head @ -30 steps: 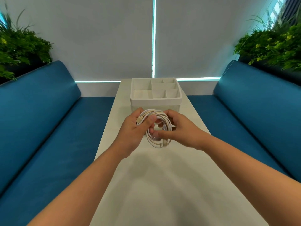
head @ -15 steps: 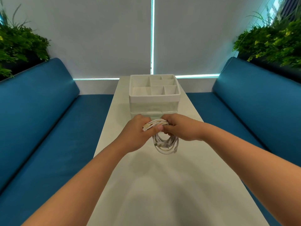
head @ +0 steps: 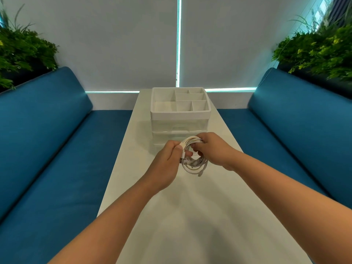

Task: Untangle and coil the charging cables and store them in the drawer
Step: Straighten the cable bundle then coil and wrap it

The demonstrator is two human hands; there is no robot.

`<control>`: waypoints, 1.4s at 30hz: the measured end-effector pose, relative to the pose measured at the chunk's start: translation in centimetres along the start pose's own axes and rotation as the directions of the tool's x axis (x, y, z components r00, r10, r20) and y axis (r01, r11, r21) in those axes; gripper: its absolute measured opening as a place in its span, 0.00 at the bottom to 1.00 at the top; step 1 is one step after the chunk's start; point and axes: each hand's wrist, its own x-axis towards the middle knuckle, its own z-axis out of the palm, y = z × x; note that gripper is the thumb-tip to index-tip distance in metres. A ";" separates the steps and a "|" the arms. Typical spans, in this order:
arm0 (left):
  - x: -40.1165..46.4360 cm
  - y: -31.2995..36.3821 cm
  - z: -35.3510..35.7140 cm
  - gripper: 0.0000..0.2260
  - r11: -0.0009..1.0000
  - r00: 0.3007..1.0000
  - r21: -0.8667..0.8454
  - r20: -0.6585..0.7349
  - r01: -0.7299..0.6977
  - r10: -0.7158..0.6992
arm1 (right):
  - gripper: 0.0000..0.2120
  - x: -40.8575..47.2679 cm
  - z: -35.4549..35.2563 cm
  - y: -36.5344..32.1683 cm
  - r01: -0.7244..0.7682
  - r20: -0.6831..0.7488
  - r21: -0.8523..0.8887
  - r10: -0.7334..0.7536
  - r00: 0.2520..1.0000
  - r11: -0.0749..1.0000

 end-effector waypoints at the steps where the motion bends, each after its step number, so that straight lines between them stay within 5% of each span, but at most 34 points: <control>1: 0.0 0.0 0.1 0.11 1.000 1.000 0.009 -0.012 -0.002 0.002 | 0.09 -0.1 0.0 -0.1 0.002 -0.009 0.028 -0.002 1.000 1.000; 4: 0.3 0.1 0.1 0.12 0.999 1.000 0.045 -0.019 -0.011 0.011 | 0.09 -0.1 0.3 -0.1 0.012 -0.045 0.080 -0.008 0.999 0.997; 11: 0.9 -0.2 -1.2 0.07 0.966 0.991 -0.221 0.002 0.133 -0.136 | 0.08 -0.6 1.0 0.6 -0.001 -0.051 0.143 0.009 0.999 0.990; 21: 1.1 0.6 -2.0 0.07 0.806 0.898 -0.401 0.136 0.436 -0.418 | 0.10 -0.7 2.3 0.9 0.016 -0.053 -0.037 -0.018 0.998 0.999; 31: 0.1 0.2 0.2 0.10 0.885 0.955 -0.395 -0.059 0.246 -0.292 | 0.09 -0.7 2.5 1.2 -0.068 -0.069 0.200 0.083 0.994 0.977; 42: 0.6 -0.1 -1.0 0.06 0.939 0.980 -0.281 0.036 0.197 -0.195 | 0.08 -0.9 1.3 1.6 -0.109 0.018 0.422 0.112 0.994 0.900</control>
